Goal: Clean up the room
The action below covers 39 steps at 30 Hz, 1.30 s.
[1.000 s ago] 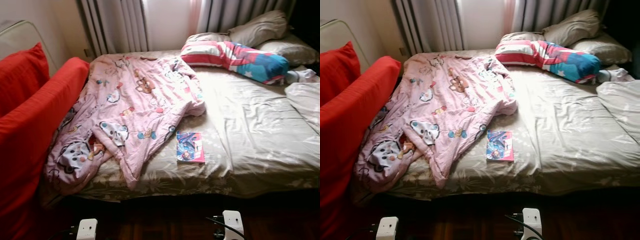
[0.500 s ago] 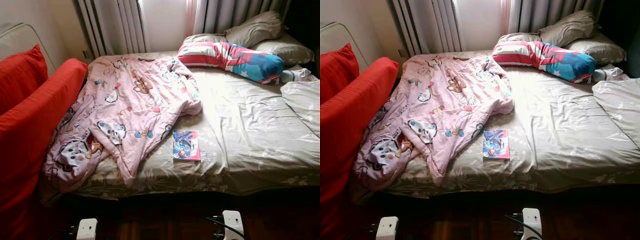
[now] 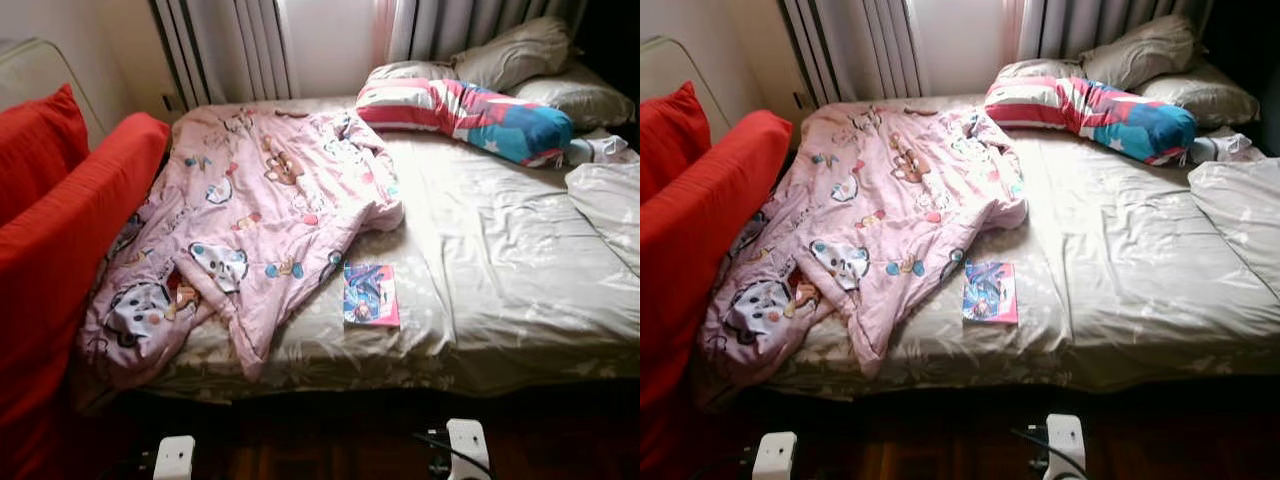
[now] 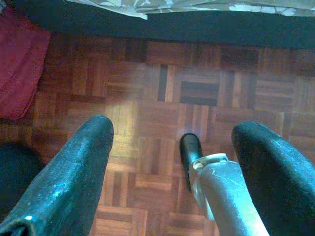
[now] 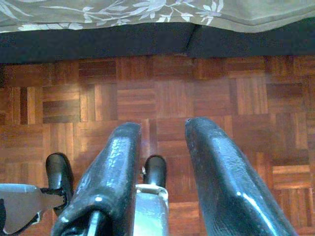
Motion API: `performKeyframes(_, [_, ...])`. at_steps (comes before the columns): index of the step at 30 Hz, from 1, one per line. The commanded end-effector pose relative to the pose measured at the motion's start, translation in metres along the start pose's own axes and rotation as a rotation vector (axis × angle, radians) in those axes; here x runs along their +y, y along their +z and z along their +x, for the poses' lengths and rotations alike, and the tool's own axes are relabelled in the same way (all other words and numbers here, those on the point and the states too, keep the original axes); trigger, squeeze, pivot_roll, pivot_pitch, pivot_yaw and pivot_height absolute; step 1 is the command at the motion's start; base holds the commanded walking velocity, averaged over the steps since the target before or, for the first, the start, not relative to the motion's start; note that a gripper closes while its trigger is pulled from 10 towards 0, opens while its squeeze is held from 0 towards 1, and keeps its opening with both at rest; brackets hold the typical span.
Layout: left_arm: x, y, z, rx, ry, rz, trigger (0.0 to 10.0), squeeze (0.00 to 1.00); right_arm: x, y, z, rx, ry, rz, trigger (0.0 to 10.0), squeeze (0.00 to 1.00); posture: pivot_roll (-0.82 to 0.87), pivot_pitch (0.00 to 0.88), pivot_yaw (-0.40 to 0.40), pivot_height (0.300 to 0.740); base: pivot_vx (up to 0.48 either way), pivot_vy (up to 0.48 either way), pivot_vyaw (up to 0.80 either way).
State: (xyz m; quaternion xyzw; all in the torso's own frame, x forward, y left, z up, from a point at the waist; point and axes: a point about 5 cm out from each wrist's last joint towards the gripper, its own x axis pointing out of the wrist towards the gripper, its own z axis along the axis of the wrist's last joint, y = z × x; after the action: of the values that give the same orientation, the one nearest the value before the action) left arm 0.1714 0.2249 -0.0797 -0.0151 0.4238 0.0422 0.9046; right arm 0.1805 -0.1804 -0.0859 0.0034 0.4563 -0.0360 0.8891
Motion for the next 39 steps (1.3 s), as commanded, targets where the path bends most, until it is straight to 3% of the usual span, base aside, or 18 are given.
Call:
performKeyframes(1, [0.002,-0.0028,-0.0008,0.011,0.01,-0.018,10.0,0.0,0.0029,0.0001,0.0002,0.002,0.011,-0.001,10.0,0.0,-0.03,0.028,0.063,0.74,0.315,0.0,0.0])
performKeyframes(26, [0.0004,-0.0027,-0.0005,0.009,0.004,-0.019,10.0,0.0,0.0027,0.0013,0.0003,-0.004,0.029,-0.018,10.0,0.0,-0.03,0.013,0.06,0.74,0.316,0.0,0.0])
performKeyframes(39, [0.0009,-0.0026,-0.0008,0.004,0.005,-0.016,10.0,0.0,0.0033,0.0013,0.0001,-0.013,0.033,-0.015,10.0,0.0,-0.03,0.002,0.062,0.74,0.0,0.0,0.0])
